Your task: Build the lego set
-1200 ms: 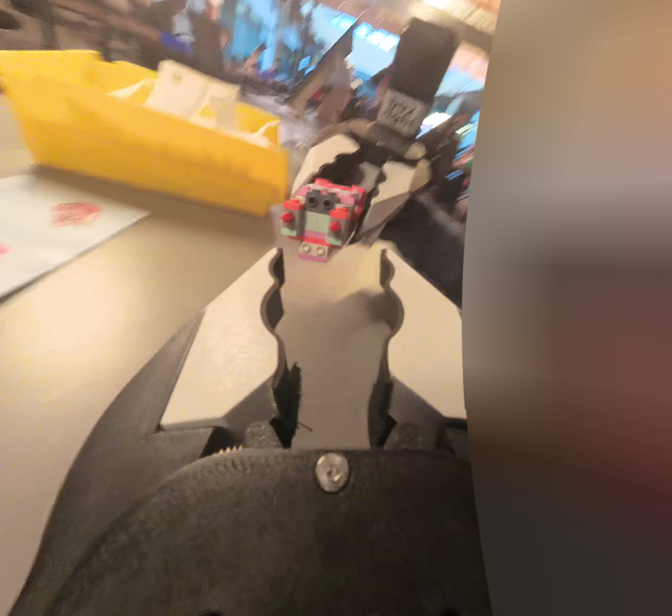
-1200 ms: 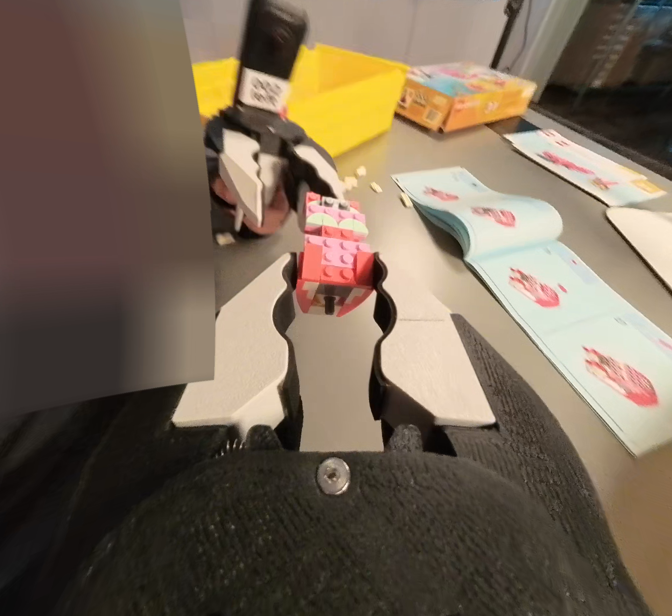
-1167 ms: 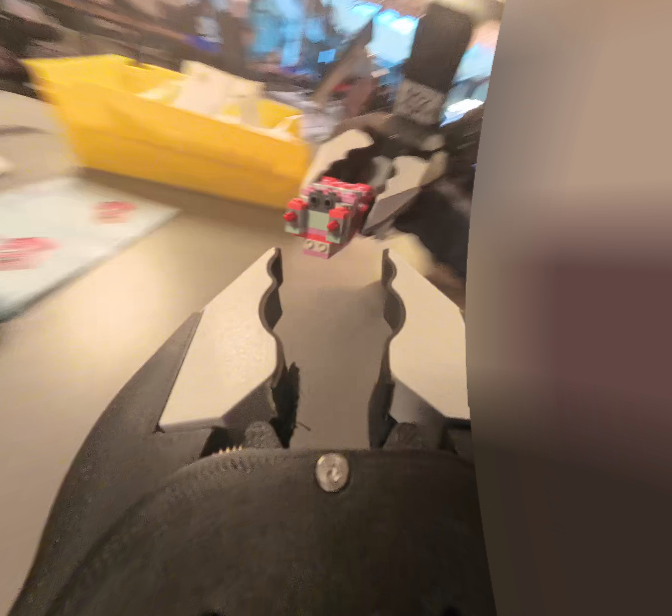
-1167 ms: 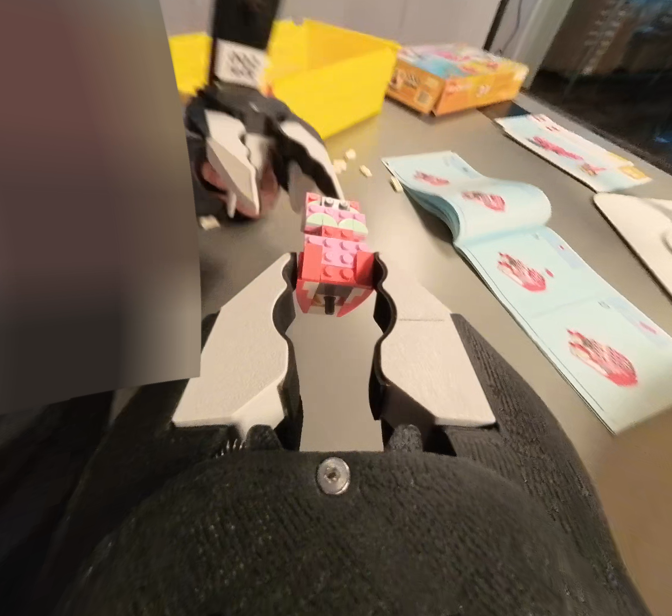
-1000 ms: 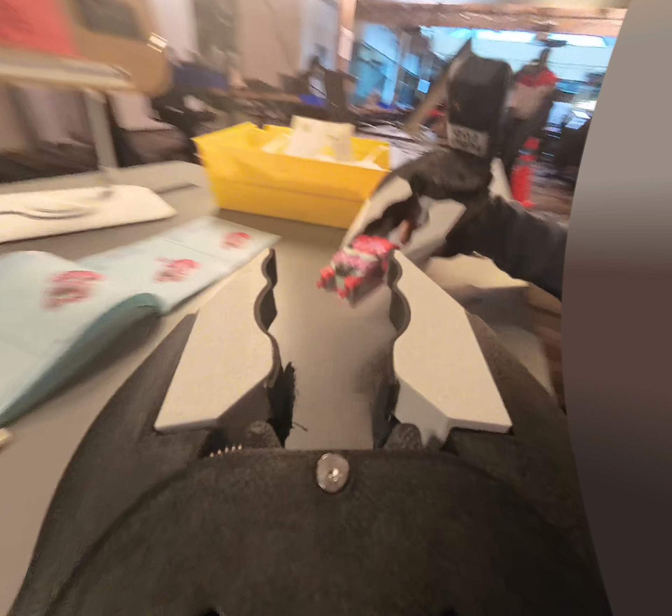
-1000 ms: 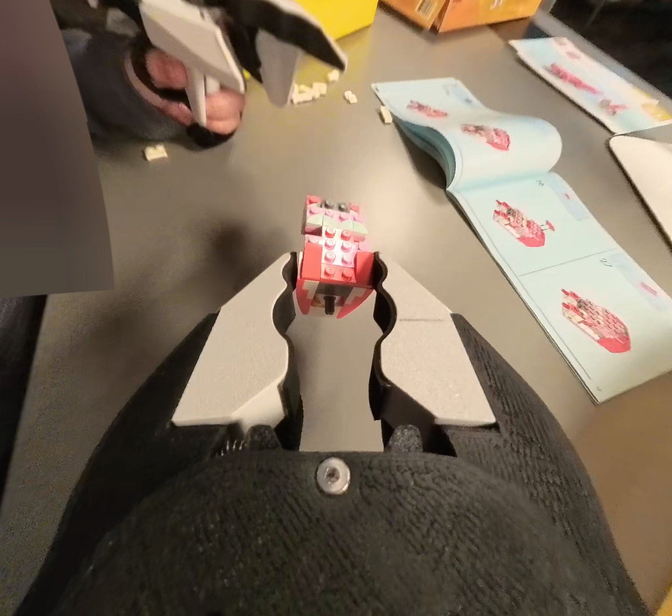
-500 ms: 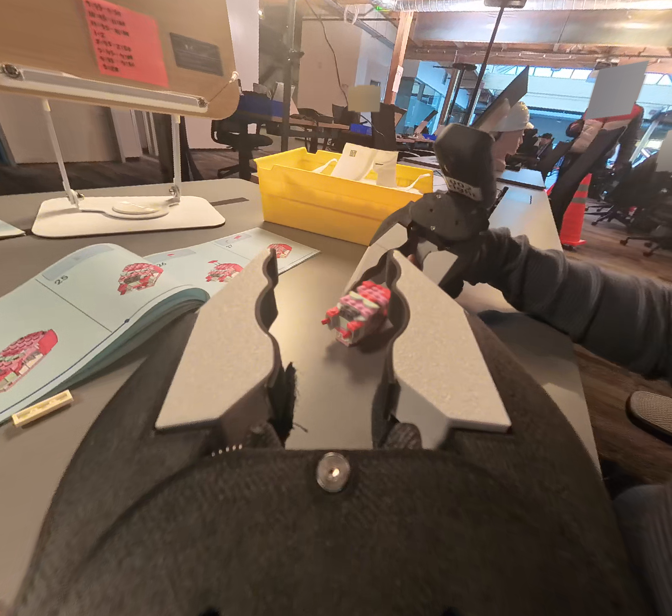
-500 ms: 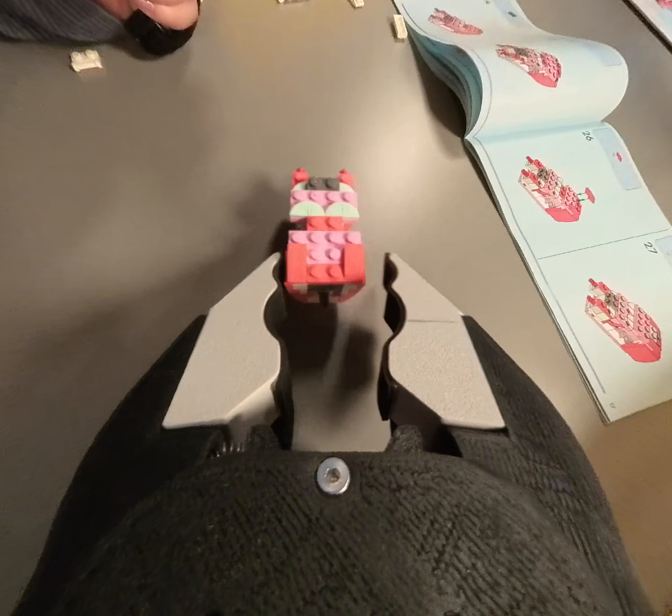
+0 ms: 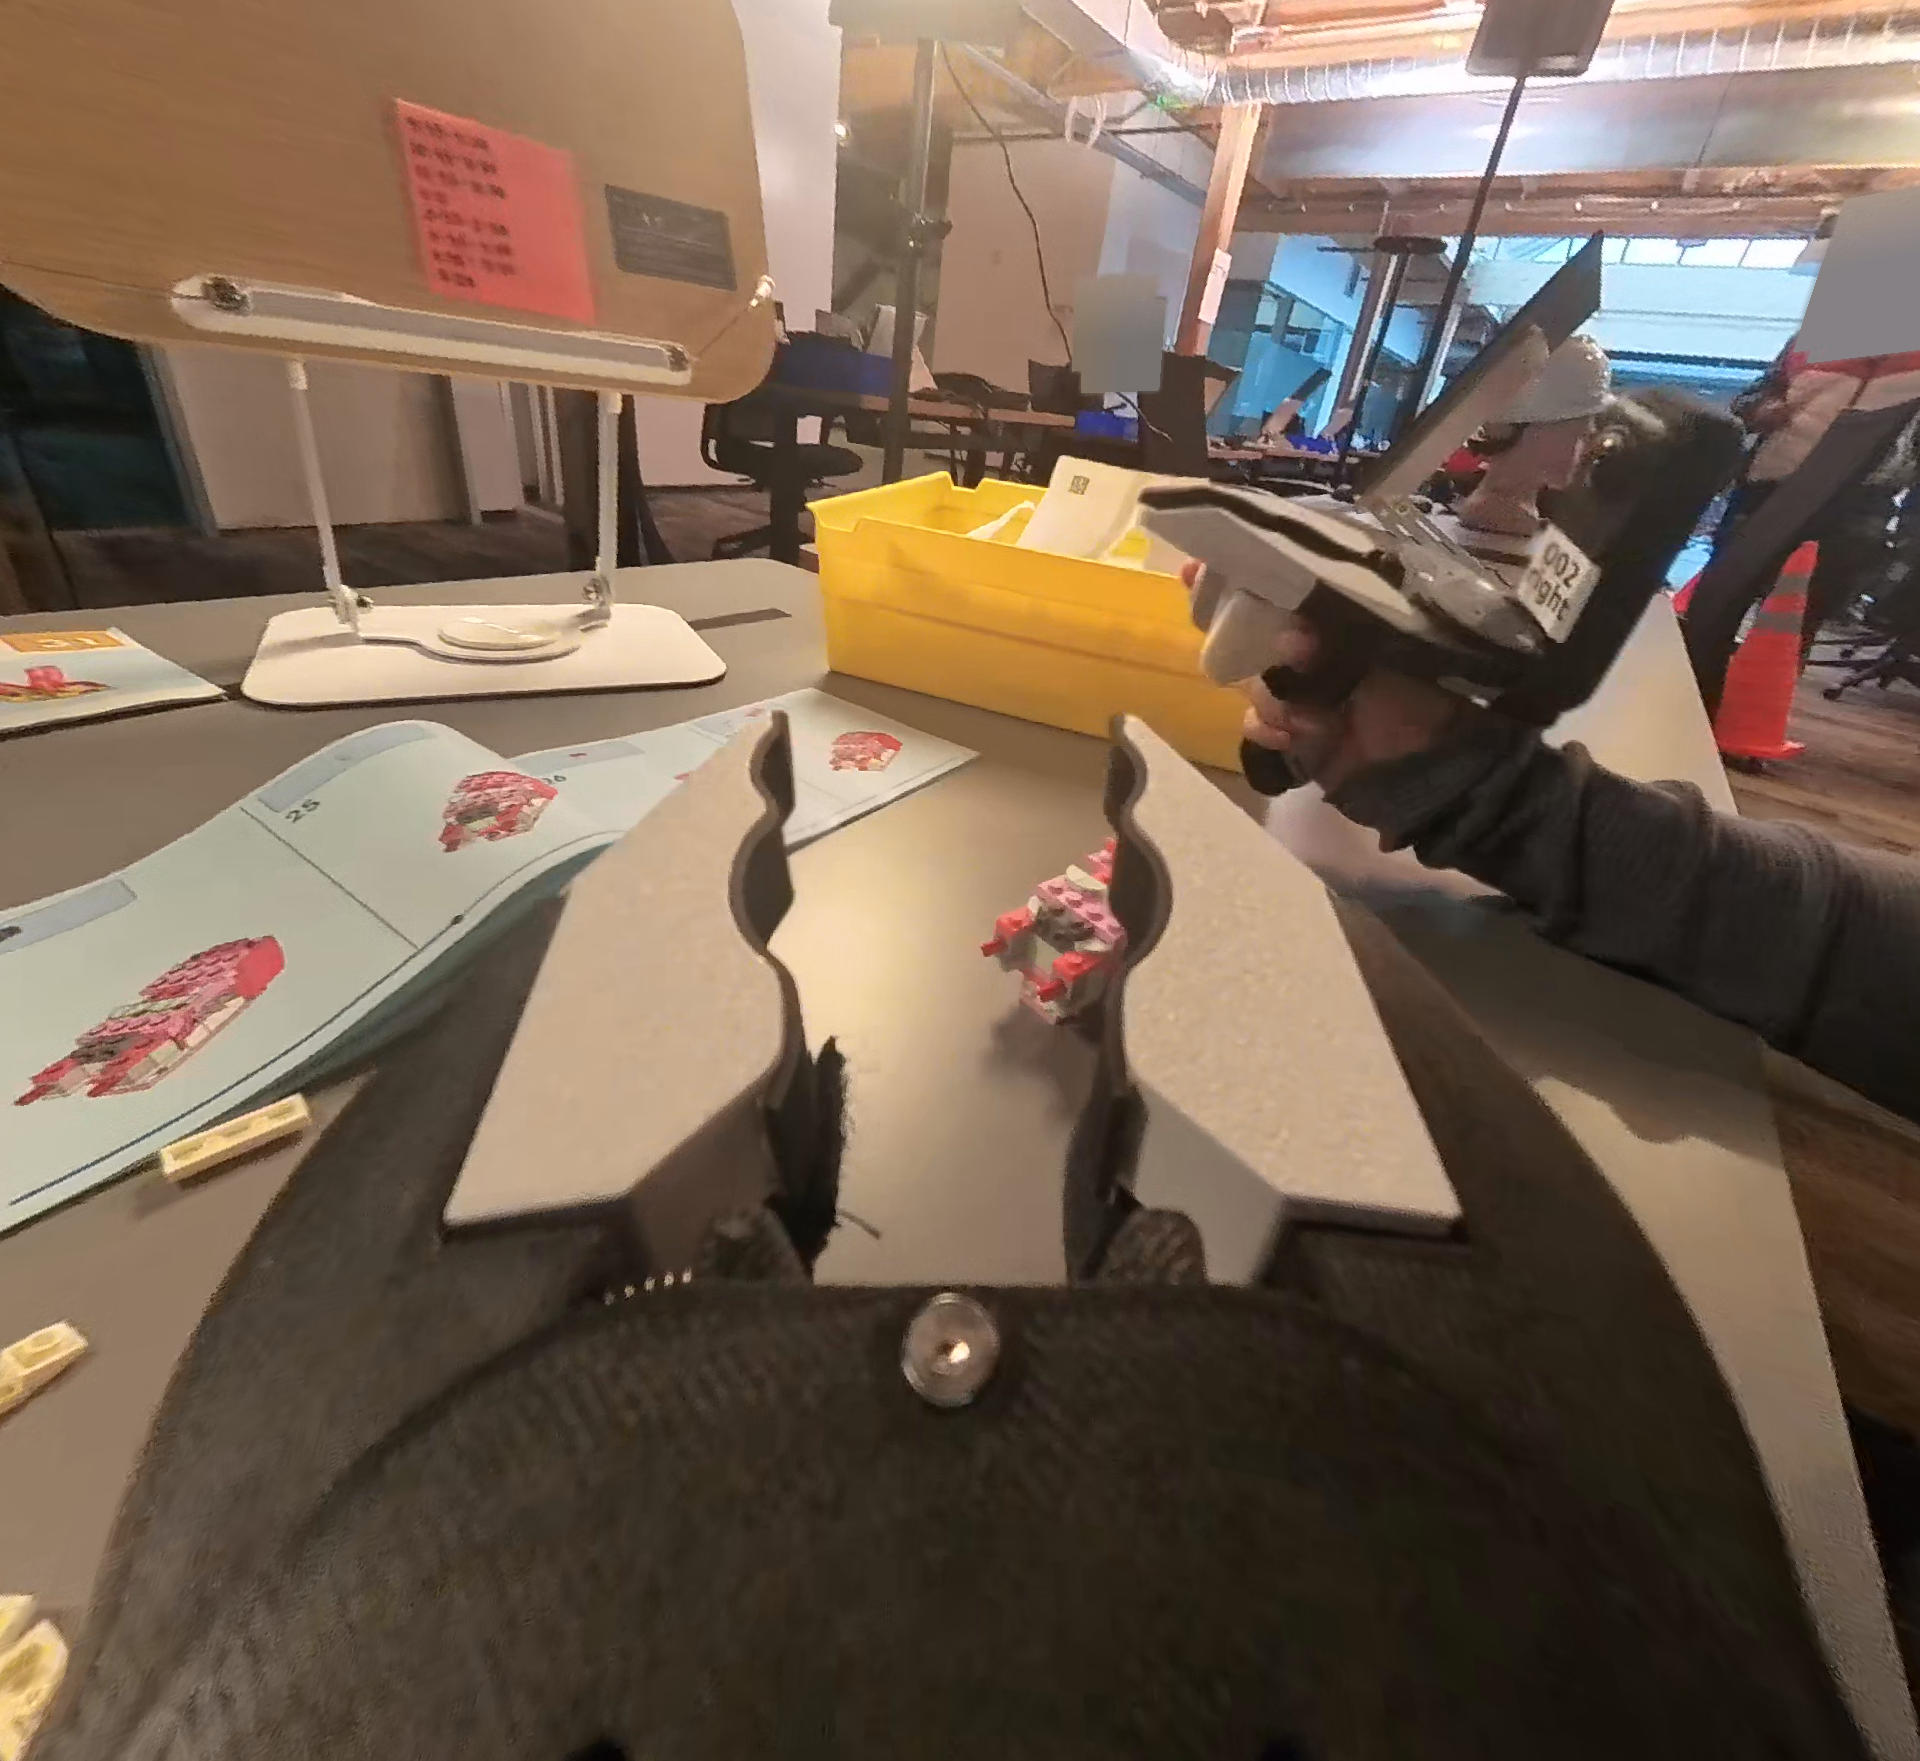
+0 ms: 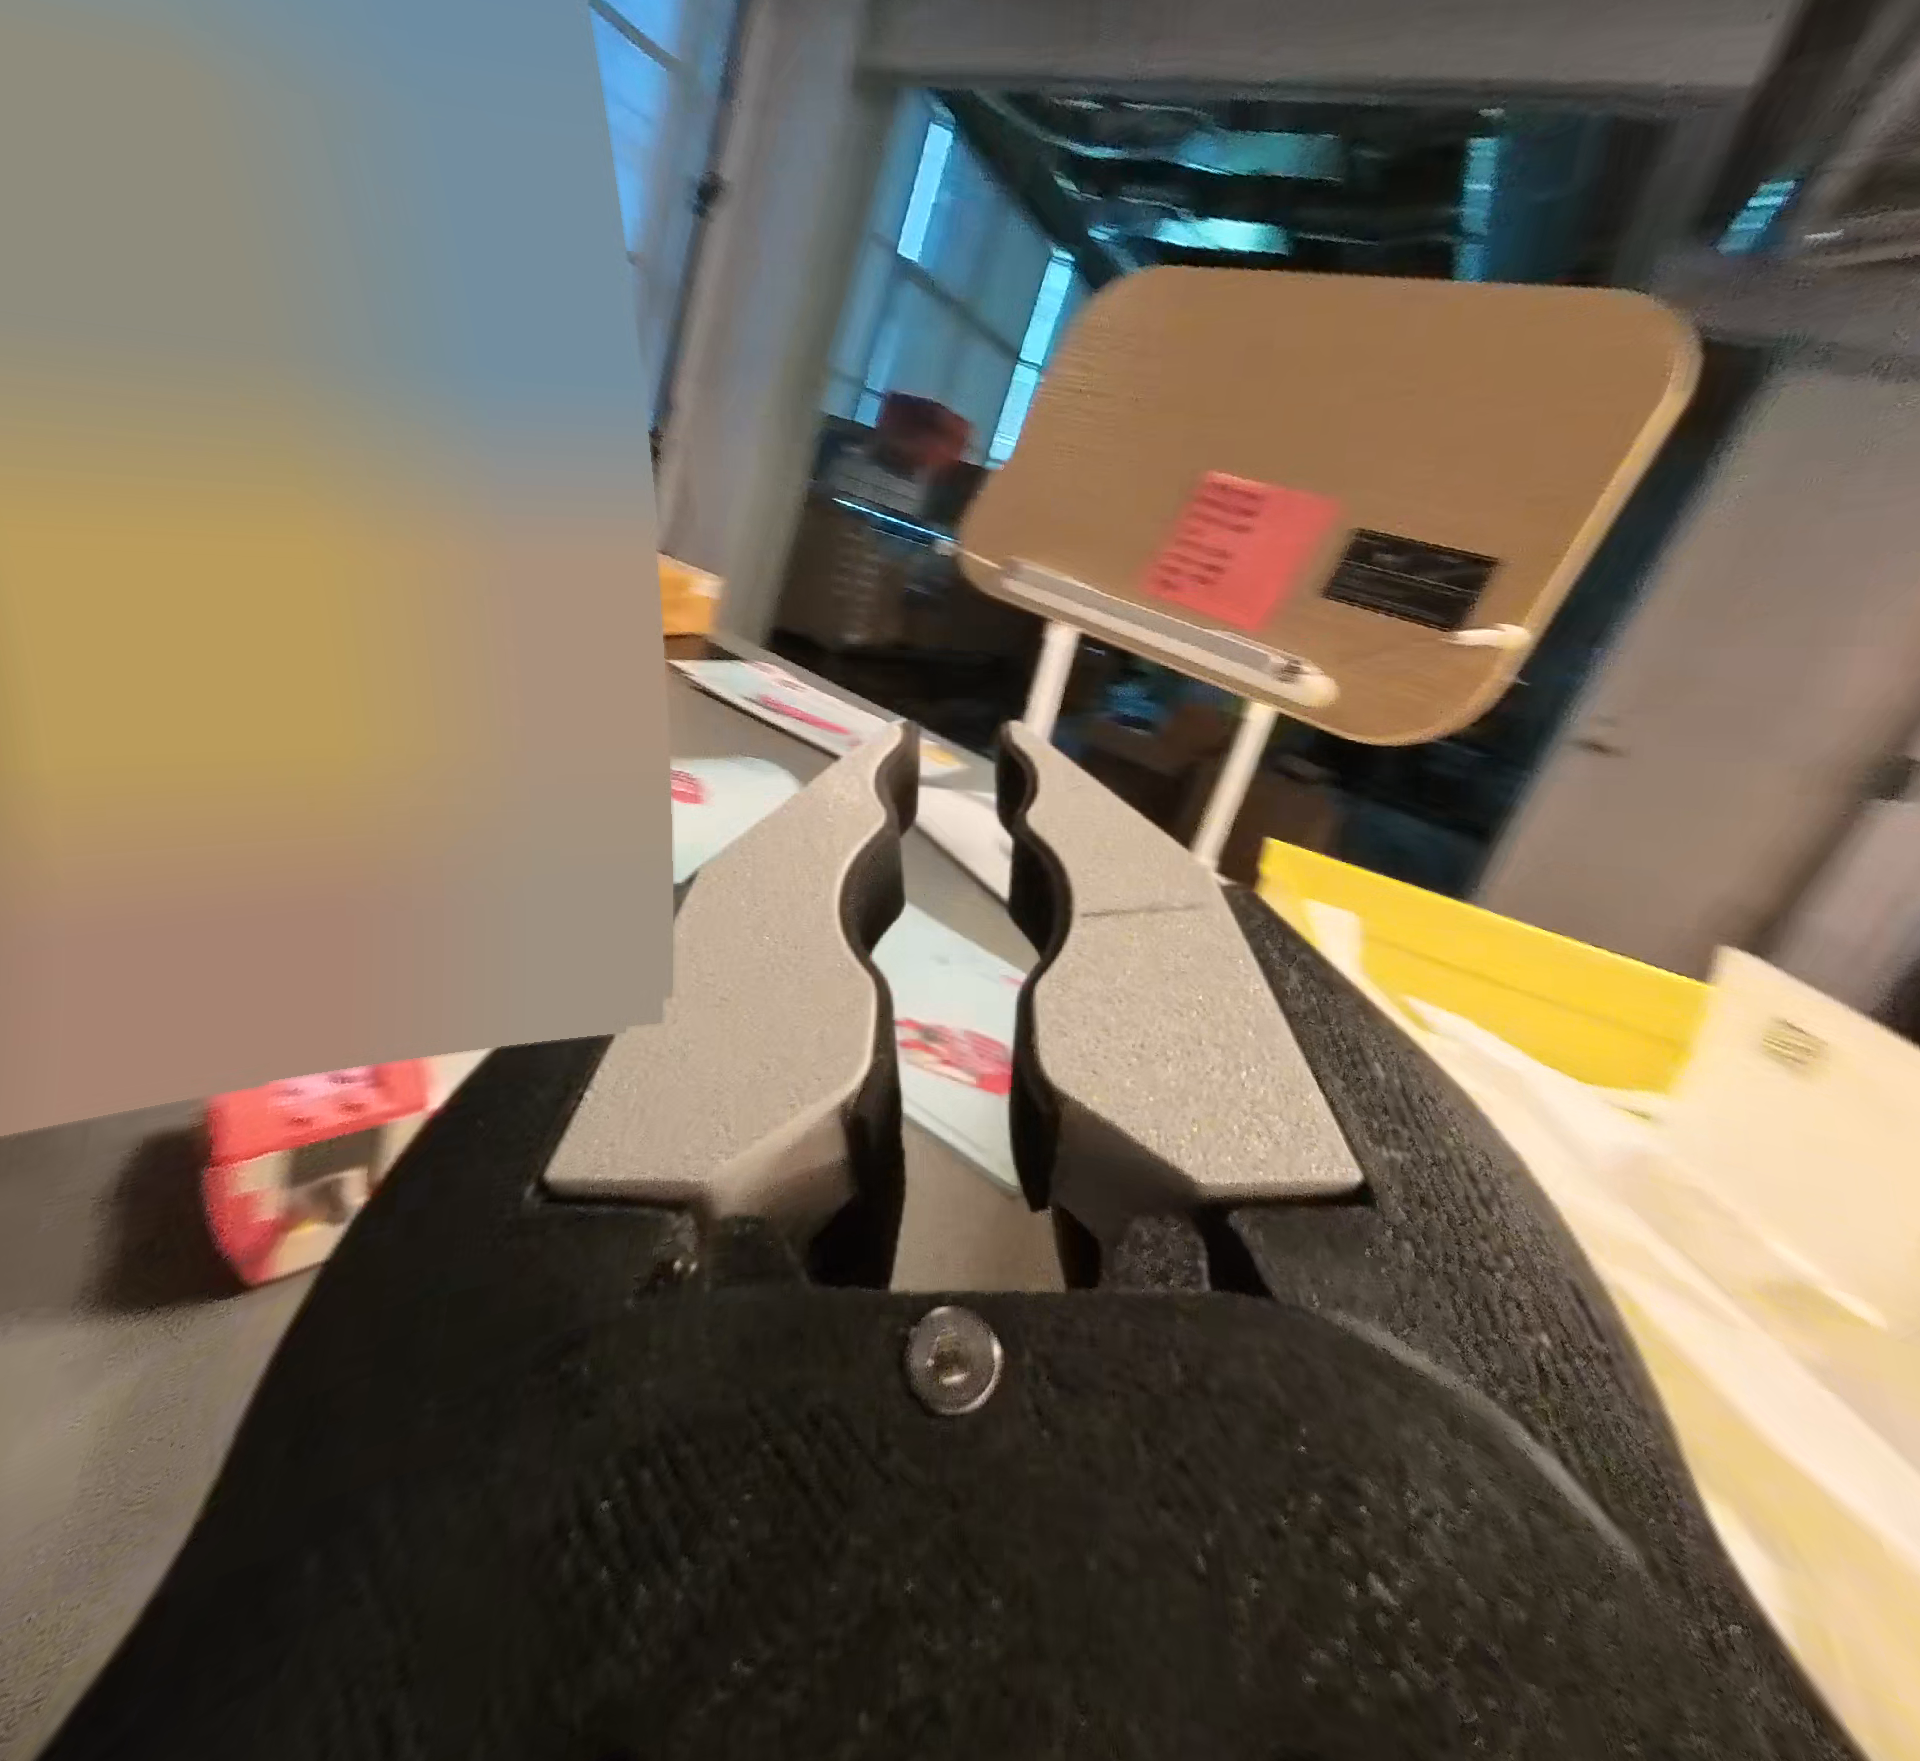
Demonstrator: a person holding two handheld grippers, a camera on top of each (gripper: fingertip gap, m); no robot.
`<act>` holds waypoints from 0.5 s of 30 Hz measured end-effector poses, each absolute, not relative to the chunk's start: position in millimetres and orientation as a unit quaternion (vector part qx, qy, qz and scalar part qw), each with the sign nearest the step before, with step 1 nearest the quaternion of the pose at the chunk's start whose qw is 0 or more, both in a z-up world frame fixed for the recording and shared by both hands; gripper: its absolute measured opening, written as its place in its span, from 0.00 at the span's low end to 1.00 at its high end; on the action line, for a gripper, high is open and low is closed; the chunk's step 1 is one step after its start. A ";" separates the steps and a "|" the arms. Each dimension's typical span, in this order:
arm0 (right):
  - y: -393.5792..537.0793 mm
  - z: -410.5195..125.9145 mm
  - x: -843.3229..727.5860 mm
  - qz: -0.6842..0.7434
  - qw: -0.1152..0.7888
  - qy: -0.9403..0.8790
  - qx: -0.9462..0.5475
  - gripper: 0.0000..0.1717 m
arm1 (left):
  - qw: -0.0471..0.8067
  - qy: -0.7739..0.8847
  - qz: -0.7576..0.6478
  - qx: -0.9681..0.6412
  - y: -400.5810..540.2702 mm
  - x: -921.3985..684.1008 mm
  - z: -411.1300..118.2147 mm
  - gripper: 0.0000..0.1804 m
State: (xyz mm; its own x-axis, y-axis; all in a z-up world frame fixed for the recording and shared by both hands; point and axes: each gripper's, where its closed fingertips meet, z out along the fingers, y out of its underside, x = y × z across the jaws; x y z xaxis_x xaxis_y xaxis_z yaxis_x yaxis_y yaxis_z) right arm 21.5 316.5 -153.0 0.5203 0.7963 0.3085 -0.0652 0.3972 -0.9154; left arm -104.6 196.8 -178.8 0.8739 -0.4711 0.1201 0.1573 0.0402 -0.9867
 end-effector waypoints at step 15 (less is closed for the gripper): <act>329.5 -159.3 26.7 0.209 0.768 -0.375 -0.475 0.03 | 0.740 0.051 -0.233 -0.629 189.4 -138.1 -169.0 0.33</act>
